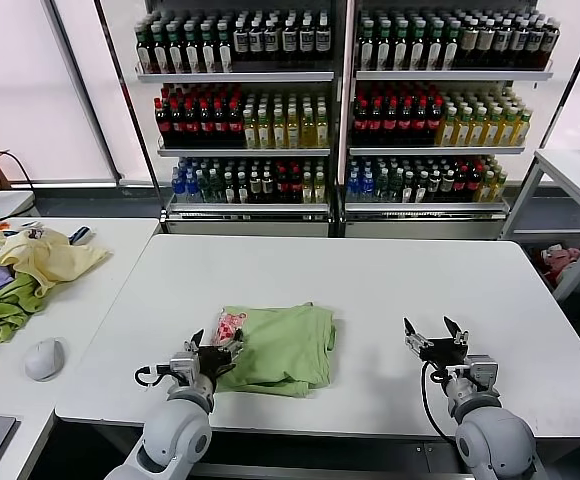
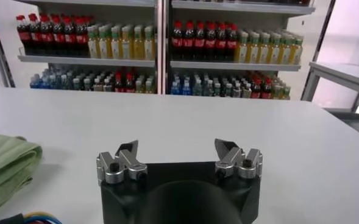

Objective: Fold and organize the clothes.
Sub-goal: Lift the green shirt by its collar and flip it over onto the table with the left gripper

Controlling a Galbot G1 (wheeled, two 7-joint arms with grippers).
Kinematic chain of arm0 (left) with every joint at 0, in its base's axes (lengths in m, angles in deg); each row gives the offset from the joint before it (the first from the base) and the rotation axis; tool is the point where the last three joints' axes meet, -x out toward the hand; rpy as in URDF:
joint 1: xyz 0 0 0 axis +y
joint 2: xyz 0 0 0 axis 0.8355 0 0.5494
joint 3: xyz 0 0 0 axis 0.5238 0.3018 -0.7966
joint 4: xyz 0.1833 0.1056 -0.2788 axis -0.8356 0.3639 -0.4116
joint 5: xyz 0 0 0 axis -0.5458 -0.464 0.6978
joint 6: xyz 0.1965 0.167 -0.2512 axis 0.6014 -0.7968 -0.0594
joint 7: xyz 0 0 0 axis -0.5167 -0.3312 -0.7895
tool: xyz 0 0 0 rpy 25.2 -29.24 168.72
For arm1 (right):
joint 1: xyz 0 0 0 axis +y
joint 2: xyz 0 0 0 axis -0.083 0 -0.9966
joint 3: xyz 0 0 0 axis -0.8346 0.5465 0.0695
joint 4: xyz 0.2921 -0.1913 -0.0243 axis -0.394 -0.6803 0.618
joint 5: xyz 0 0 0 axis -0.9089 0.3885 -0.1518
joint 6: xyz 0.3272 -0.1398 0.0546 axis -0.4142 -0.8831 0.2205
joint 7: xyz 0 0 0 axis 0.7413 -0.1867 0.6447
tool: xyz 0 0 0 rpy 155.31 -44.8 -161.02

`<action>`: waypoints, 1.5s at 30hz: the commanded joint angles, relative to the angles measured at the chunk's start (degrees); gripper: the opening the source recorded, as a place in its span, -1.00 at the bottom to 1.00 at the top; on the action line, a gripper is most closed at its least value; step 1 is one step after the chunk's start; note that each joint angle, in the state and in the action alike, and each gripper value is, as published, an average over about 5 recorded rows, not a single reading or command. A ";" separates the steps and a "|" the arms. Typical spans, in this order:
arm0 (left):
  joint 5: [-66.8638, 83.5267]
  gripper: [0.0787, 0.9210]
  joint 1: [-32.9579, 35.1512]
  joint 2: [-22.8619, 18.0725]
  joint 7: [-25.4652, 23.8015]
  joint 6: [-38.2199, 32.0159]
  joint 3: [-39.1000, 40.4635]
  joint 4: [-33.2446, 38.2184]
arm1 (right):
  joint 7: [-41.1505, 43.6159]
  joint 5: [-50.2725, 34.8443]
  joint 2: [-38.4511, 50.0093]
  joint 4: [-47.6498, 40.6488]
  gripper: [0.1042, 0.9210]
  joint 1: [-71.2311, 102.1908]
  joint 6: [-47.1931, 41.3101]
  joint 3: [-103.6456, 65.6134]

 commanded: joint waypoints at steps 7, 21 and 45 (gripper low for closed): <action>1.27 0.18 1.14 0.01 0.33 3.79 0.46 -1.23 | -0.08 0.08 -0.30 -0.08 0.76 -0.41 -0.05 0.09; 31.28 -0.77 -0.29 -0.04 -1.73 2.24 -8.67 -2.49 | -0.23 0.11 -0.34 -0.14 0.76 -0.88 -0.12 0.02; 56.23 -0.91 -0.17 20.09 1.49 4.61 -41.92 13.51 | -0.11 -0.80 -0.68 1.44 0.76 -1.23 0.20 0.04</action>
